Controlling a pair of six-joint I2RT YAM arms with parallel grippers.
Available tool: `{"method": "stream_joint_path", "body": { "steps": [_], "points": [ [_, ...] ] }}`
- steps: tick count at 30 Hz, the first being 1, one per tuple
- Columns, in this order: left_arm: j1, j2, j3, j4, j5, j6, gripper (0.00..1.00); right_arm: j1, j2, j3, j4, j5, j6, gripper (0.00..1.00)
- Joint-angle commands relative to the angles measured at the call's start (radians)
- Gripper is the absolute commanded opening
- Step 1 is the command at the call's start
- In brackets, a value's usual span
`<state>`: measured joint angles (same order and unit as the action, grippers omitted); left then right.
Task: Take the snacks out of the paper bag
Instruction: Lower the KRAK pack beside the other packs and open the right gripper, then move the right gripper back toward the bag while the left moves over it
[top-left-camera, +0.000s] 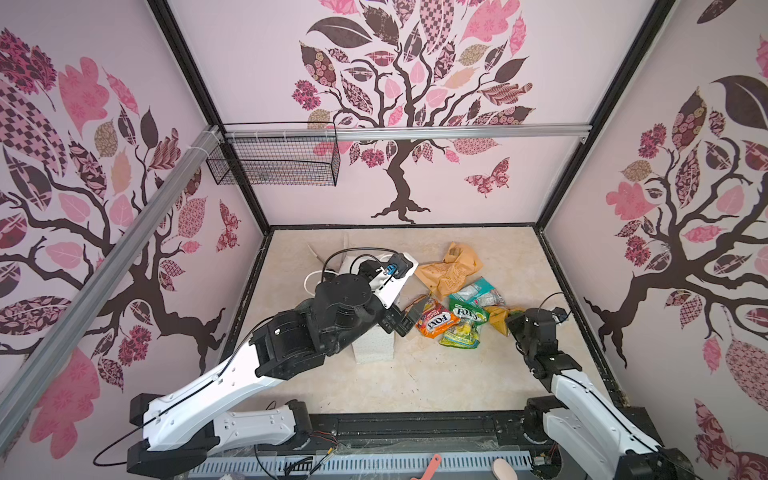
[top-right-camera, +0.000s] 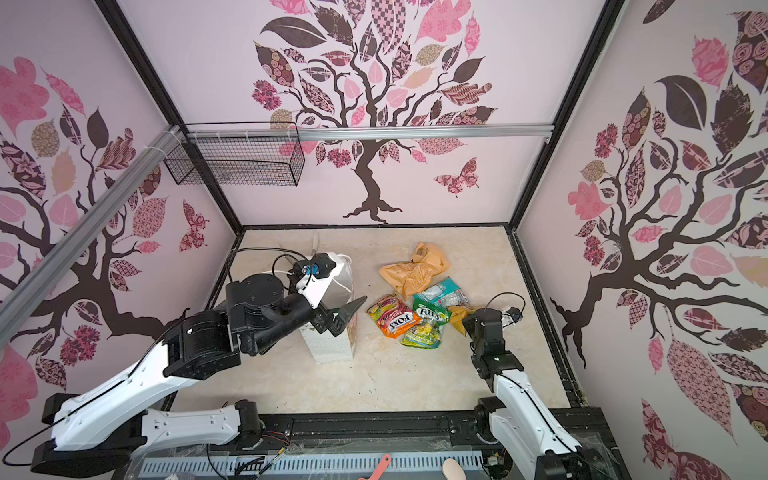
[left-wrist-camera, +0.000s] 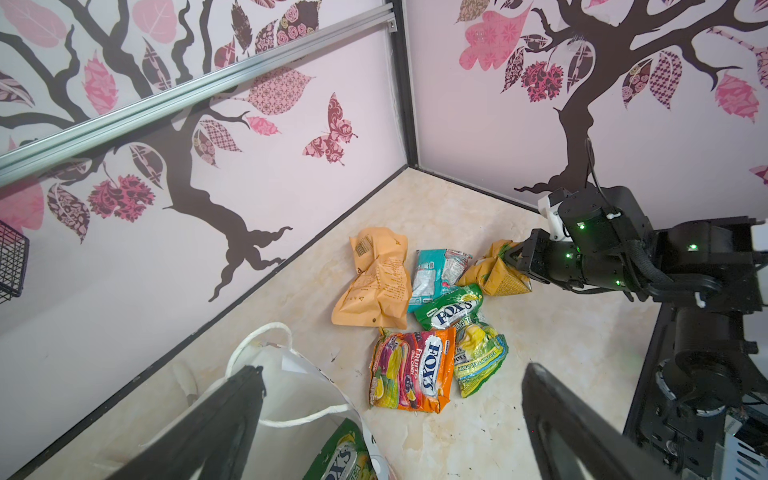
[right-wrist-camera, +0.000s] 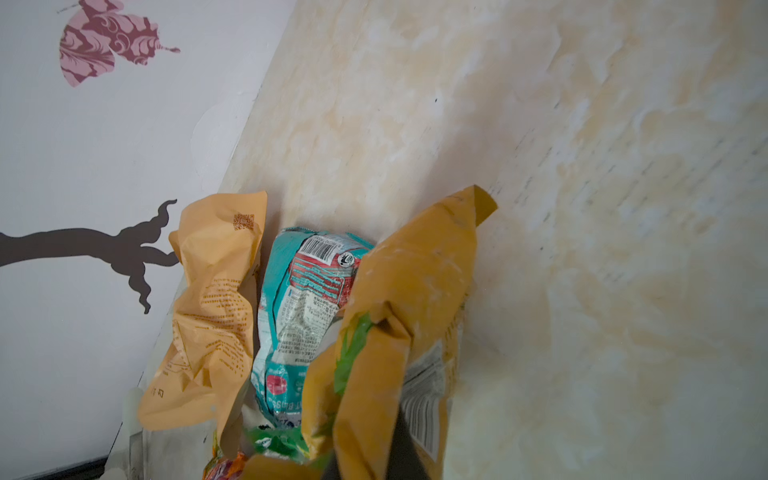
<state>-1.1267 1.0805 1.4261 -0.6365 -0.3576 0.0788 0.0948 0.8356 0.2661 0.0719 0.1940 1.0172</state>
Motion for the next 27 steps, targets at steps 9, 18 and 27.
{"method": "stream_joint_path", "body": {
  "steps": [9, 18, 27],
  "points": [
    [-0.005, 0.007, -0.014, 0.020, -0.010, 0.001, 0.99, -0.002, 0.128, -0.016, 0.141, -0.214, -0.026, 0.10],
    [-0.005, 0.018, -0.014, 0.031, -0.009, -0.002, 0.99, -0.001, 0.109, -0.072, 0.113, -0.309, -0.052, 0.32],
    [-0.005, 0.017, -0.007, 0.026, -0.015, -0.012, 0.99, -0.001, -0.085, -0.068, -0.051, -0.262, -0.060, 0.74]
  ]
}}
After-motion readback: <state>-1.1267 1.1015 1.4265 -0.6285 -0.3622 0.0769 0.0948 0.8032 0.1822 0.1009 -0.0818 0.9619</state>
